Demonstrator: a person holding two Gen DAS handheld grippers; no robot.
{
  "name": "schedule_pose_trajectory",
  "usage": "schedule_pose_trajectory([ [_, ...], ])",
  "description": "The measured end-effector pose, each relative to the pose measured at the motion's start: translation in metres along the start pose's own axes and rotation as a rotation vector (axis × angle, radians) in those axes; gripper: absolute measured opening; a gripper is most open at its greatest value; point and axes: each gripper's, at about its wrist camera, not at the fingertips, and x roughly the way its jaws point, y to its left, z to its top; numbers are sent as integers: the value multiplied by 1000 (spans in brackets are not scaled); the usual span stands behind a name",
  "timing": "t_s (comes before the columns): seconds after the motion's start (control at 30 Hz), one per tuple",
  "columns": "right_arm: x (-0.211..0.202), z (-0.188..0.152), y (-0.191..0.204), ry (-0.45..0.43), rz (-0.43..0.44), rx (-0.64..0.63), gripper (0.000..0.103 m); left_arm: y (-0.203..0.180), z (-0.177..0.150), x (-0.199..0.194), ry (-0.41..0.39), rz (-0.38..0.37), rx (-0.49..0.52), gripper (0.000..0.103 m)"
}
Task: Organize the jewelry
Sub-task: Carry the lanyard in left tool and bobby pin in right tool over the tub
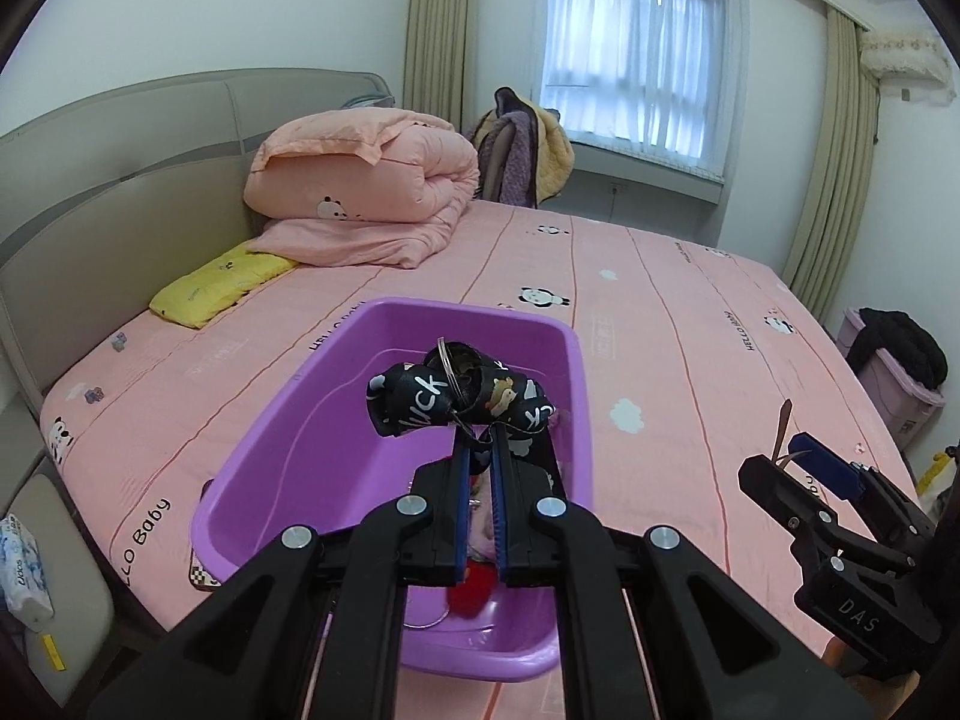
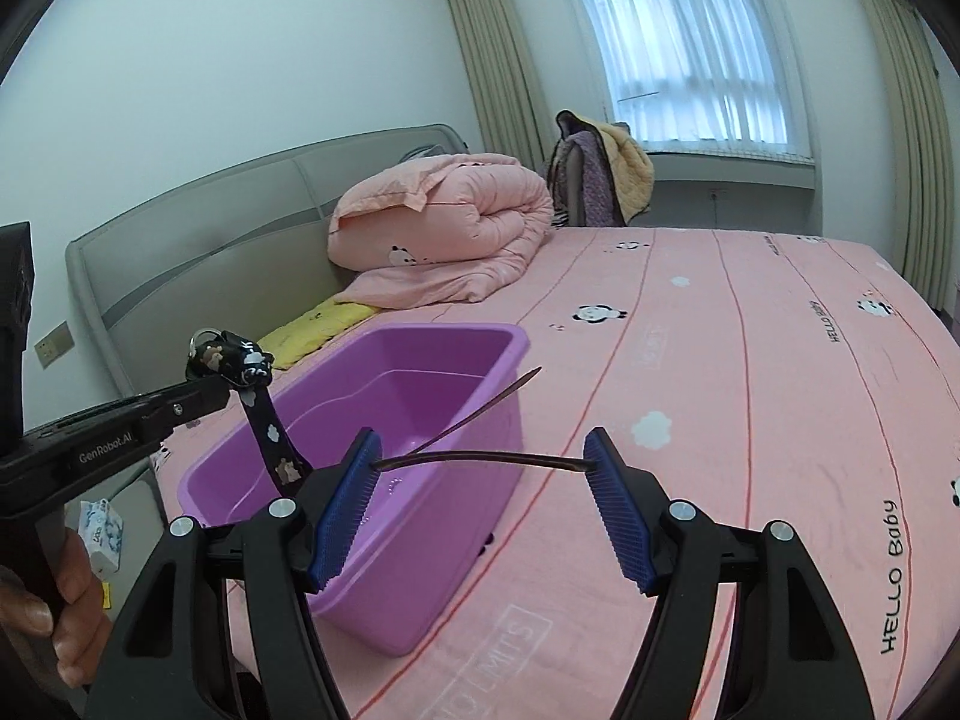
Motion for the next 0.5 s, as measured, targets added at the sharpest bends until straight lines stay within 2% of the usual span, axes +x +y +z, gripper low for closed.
schedule_pose_trajectory([
  [0.27,51,24,49,90,91,-74,67,49,0,26,47,70,-48,7],
  [0.5,102,24,76,203,96,-143,67,75,-18,62,136,108,-83,7],
])
